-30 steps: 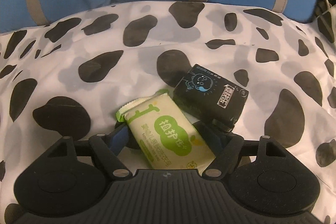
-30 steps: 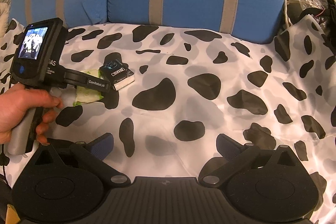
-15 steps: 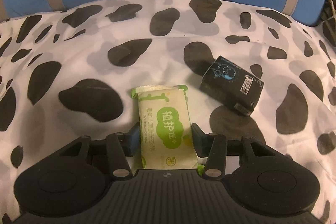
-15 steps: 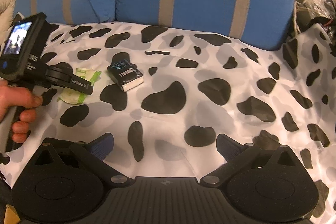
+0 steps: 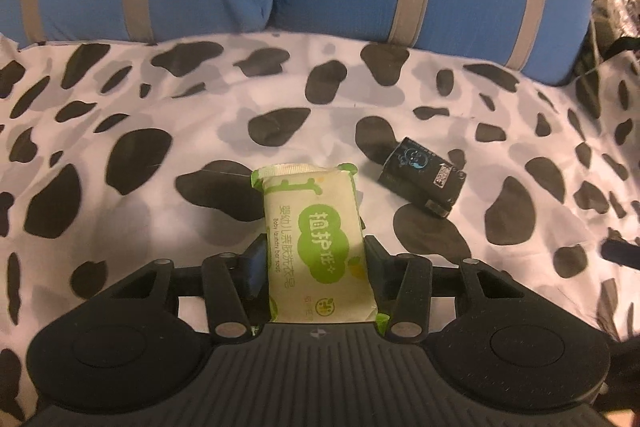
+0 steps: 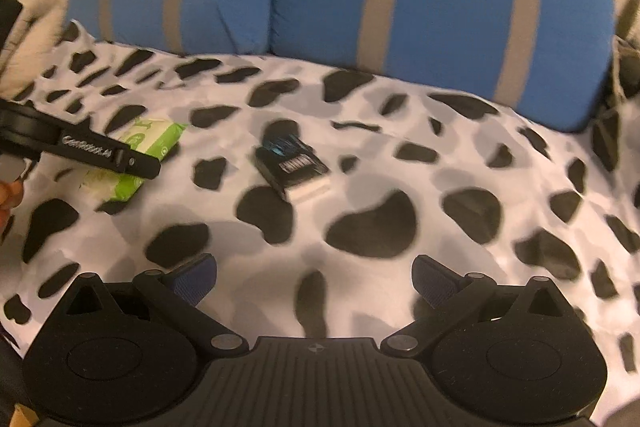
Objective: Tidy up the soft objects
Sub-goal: 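Grasp the green wipes pack with left tool and lift it, then grasp the black tissue box with right tool while left tool holds the wipes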
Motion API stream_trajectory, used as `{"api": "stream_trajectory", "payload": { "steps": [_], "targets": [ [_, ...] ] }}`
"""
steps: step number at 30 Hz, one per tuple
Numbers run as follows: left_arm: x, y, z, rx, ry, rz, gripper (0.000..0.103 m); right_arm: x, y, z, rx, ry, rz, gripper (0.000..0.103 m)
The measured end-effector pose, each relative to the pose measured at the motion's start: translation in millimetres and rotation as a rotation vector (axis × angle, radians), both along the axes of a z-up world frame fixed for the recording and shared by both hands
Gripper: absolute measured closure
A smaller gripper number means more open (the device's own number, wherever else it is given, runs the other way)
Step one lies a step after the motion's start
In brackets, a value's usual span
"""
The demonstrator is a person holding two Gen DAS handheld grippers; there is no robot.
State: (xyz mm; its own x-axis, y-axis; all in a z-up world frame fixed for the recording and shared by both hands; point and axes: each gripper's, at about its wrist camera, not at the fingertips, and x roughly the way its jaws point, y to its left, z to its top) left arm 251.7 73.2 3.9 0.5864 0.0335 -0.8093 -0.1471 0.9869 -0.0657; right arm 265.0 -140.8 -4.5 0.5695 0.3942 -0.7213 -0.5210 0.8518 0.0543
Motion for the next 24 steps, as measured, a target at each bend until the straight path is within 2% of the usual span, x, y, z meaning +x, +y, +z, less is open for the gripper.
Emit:
{"api": "stream_trajectory", "payload": {
  "steps": [6, 14, 17, 24],
  "targets": [
    [-18, 5, 17, -0.027, -0.046, -0.011, 0.055, 11, 24, -13, -0.019, -0.058, 0.068, 0.0],
    [-14, 4, 27, -0.059, -0.073, -0.044, 0.055, 42, 41, -36, -0.064, -0.096, 0.092, 0.001],
    [-11, 3, 28, -0.058, -0.074, -0.054, 0.055, 58, 46, -45, -0.073, -0.088, 0.097, 0.009],
    [-6, 5, 30, -0.056, -0.066, -0.051, 0.055, 86, 55, -55, -0.053, -0.083, 0.088, 0.012]
  ]
}}
